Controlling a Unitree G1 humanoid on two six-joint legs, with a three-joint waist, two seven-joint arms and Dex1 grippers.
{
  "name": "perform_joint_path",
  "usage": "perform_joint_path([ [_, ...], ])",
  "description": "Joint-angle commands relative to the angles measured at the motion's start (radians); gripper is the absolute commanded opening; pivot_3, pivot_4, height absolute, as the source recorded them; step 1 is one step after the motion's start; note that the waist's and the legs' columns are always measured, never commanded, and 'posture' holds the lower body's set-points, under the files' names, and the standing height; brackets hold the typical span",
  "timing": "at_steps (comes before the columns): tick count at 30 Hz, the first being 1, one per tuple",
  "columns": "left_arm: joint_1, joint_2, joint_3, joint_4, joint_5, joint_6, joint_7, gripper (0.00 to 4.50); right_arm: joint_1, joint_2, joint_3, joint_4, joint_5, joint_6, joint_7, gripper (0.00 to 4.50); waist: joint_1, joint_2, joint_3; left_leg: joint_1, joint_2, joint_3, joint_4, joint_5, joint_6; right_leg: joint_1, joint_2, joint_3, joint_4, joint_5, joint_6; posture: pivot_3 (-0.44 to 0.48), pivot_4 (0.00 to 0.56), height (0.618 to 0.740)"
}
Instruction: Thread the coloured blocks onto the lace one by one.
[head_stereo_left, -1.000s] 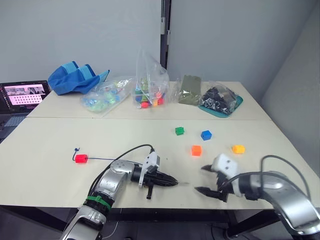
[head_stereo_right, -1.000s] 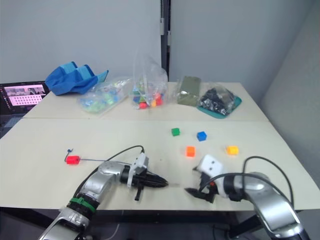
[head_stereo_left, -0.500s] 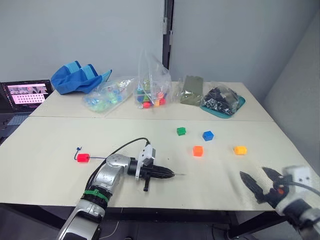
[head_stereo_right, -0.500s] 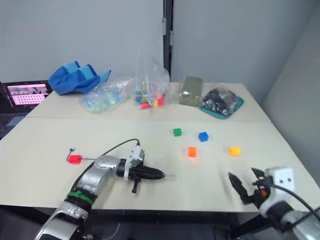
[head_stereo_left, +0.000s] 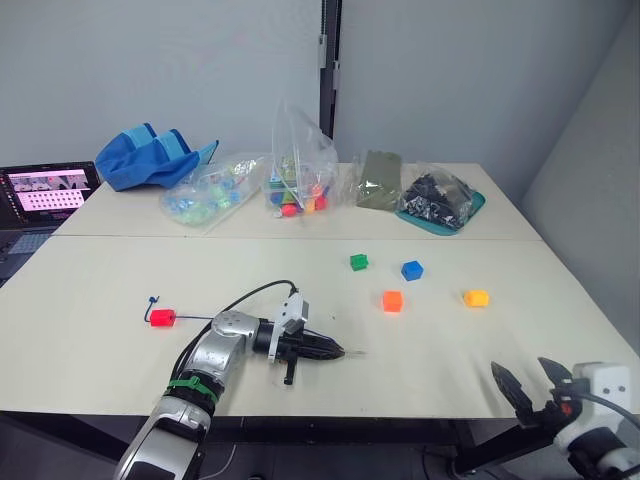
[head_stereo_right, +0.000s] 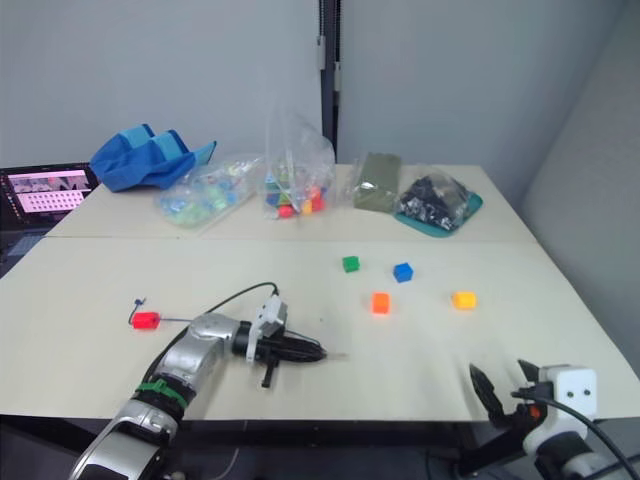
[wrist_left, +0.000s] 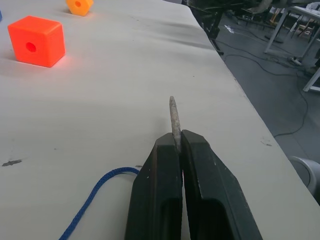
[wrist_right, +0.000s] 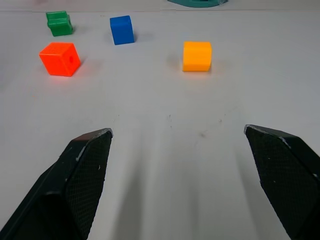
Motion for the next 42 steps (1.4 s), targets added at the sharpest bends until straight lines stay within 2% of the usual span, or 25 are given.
perform_joint_path([
  [1, 0.003, -0.009, 0.011, -0.046, -0.006, -0.009, 0.016, 0.0, -0.137, -0.078, 0.025, 0.107, -0.032, -0.007, -0.031, 4.46, -0.003, 0.0, 0.0, 0.0, 0.0, 0.0, 0.0, 0.0, 0.0, 0.0, 0.0, 0.0, 0.0, 0.0, 0.0, 0.0, 0.15, 0.74],
  [8, 0.036, -0.029, 0.012, -0.088, -0.003, 0.0, 0.072, 0.0, -0.559, -0.191, 0.141, 0.512, -0.103, -0.015, -0.054, 4.46, 0.0, 0.001, 0.0, 0.0, 0.0, 0.0, -0.001, 0.0, 0.001, 0.0, 0.0, 0.0, -0.001, 0.0, 0.0, 0.0, 0.15, 0.74],
  [11, 0.059, -0.024, 0.012, -0.116, 0.0, 0.007, 0.093, 0.0, -0.683, -0.219, 0.186, 0.677, -0.139, -0.036, -0.048, 4.46, 0.003, 0.001, 0.0, 0.0, -0.001, 0.0, -0.001, 0.0, 0.001, 0.0, -0.001, 0.0, -0.001, 0.0, 0.0, 0.0, 0.15, 0.74],
  [18, 0.101, 0.011, 0.017, -0.15, 0.012, 0.012, 0.127, 0.0, -0.788, -0.219, 0.253, 0.91, -0.198, -0.105, -0.047, 4.46, 0.002, 0.001, 0.0, 0.0, -0.001, 0.0, -0.001, 0.001, 0.001, 0.001, -0.001, 0.0, -0.001, 0.0, 0.001, 0.0, 0.15, 0.74],
  [21, 0.116, 0.023, 0.02, -0.172, 0.008, 0.021, 0.142, 0.0, -0.788, -0.197, 0.243, 0.937, -0.198, -0.133, -0.075, 3.65, -0.002, 0.001, 0.0, 0.0, -0.001, 0.0, -0.001, 0.001, 0.001, 0.001, -0.001, 0.0, -0.001, 0.0, 0.001, 0.0, 0.15, 0.74],
  [28, 0.13, 0.03, 0.007, -0.188, 0.009, 0.033, 0.147, 0.0, -0.738, -0.153, 0.231, 0.761, -0.157, -0.099, -0.105, 1.23, -0.004, 0.002, -0.001, 0.001, -0.001, 0.0, -0.001, 0.001, 0.001, 0.001, -0.001, 0.0, 0.0, 0.0, 0.001, 0.0, 0.15, 0.74],
  [32, 0.115, 0.025, 0.006, -0.177, 0.006, 0.036, 0.143, 0.0, -0.706, -0.128, 0.226, 0.58, -0.119, 0.011, -0.154, 1.21, -0.003, 0.002, -0.001, 0.001, -0.001, 0.0, -0.001, 0.001, 0.001, 0.001, -0.001, 0.0, 0.0, 0.0, 0.001, 0.0, 0.15, 0.74],
  [36, 0.087, 0.016, 0.0, -0.15, 0.009, 0.028, 0.129, 0.0, -0.639, -0.068, 0.237, 0.325, -0.078, 0.17, -0.253, 1.21, -0.001, 0.002, -0.001, 0.001, -0.001, 0.0, -0.001, 0.001, 0.001, 0.001, -0.001, 0.0, 0.0, 0.0, 0.001, 0.0, 0.15, 0.74],
  [42, 0.052, -0.005, 0.0, -0.109, 0.011, 0.011, 0.114, 0.0, -0.458, 0.134, 0.324, -0.027, -0.032, 0.394, -0.442, 1.21, 0.003, 0.002, -0.001, 0.0, -0.001, 0.0, -0.001, 0.001, 0.001, 0.0, -0.001, 0.0, 0.0, 0.0, 0.001, 0.0, 0.15, 0.74],
])
